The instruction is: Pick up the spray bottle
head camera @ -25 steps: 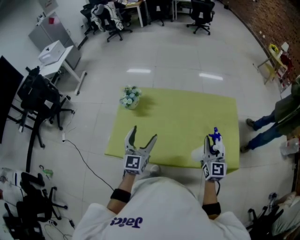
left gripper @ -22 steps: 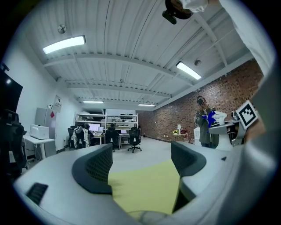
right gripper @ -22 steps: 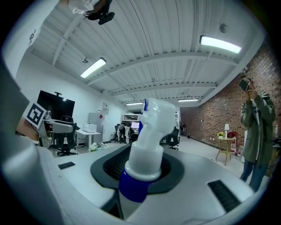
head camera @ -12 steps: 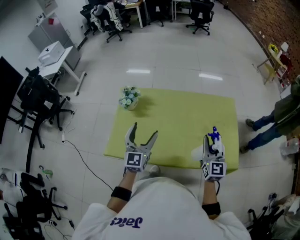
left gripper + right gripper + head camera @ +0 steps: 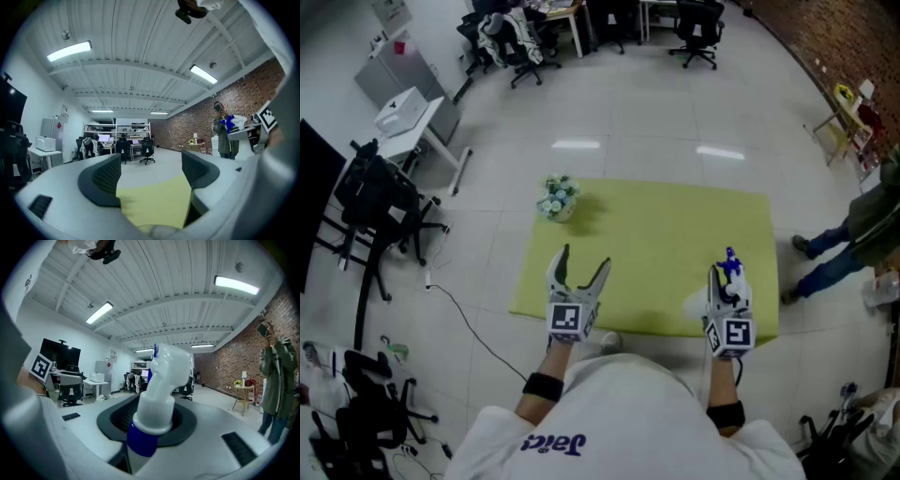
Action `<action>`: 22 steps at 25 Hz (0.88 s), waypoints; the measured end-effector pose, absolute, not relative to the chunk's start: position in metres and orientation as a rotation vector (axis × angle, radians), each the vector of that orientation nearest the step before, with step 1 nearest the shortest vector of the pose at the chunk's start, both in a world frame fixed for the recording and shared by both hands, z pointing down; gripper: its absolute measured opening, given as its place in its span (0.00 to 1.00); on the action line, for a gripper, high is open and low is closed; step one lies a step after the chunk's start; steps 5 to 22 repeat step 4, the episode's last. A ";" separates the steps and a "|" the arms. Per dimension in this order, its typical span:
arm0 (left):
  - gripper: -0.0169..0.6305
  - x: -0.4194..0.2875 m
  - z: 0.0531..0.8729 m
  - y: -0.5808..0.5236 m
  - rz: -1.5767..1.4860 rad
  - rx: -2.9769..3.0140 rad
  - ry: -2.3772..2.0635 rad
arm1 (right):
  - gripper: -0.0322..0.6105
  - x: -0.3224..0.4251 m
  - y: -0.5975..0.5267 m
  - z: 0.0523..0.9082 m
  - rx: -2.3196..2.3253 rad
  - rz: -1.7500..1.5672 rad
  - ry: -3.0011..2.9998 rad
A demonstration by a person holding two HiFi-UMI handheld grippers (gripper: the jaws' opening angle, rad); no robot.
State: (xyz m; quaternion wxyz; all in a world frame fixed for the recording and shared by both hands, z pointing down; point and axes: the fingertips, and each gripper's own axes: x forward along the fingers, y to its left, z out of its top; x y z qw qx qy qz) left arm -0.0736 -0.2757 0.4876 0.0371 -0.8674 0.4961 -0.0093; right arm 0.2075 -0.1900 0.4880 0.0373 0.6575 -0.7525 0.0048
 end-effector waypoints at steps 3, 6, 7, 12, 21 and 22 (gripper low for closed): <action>0.67 -0.075 0.489 -0.275 -0.046 -2.680 1.544 | 0.21 0.209 -0.190 0.487 2.022 0.015 -2.307; 0.67 -0.076 0.489 -0.274 -0.052 -2.686 1.552 | 0.21 0.209 -0.190 0.486 2.022 0.015 -2.305; 0.67 -0.076 0.489 -0.274 -0.052 -2.686 1.552 | 0.21 0.209 -0.190 0.486 2.022 0.015 -2.305; 0.67 -0.076 0.489 -0.274 -0.052 -2.686 1.552 | 0.21 0.209 -0.190 0.486 2.022 0.015 -2.305; 0.67 -0.076 0.489 -0.274 -0.052 -2.686 1.552 | 0.21 0.209 -0.190 0.486 2.022 0.015 -2.305; 0.67 -0.076 0.489 -0.274 -0.052 -2.686 1.552 | 0.21 0.209 -0.190 0.486 2.022 0.015 -2.305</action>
